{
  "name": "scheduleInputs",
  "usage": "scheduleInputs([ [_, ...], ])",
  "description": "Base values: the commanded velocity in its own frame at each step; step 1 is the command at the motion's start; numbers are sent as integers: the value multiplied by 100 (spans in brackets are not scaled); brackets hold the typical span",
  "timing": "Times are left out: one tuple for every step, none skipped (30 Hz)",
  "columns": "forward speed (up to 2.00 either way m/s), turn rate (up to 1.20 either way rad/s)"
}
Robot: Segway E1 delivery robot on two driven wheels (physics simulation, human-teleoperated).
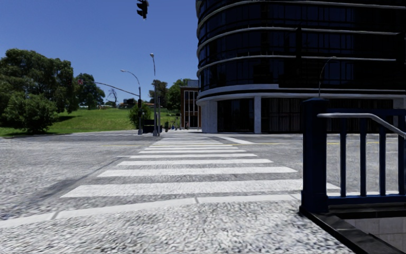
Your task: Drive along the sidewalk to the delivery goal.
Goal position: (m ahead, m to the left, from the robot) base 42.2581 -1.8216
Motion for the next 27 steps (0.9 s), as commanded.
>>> scheduleInputs([
  [200,0],
  [200,0],
  [200,0],
  [200,0],
  [200,0],
  [200,0],
  [200,0],
  [200,0],
  [200,0],
  [200,0],
  [200,0],
  [200,0],
  [200,0],
  [200,0],
  [200,0],
  [200,-37],
  [200,-37],
  [200,-80],
  [200,-86],
  [200,-97],
  [200,-120],
  [200,-120],
  [200,-120],
  [200,0],
  [200,0],
  [200,0],
  [200,0],
])
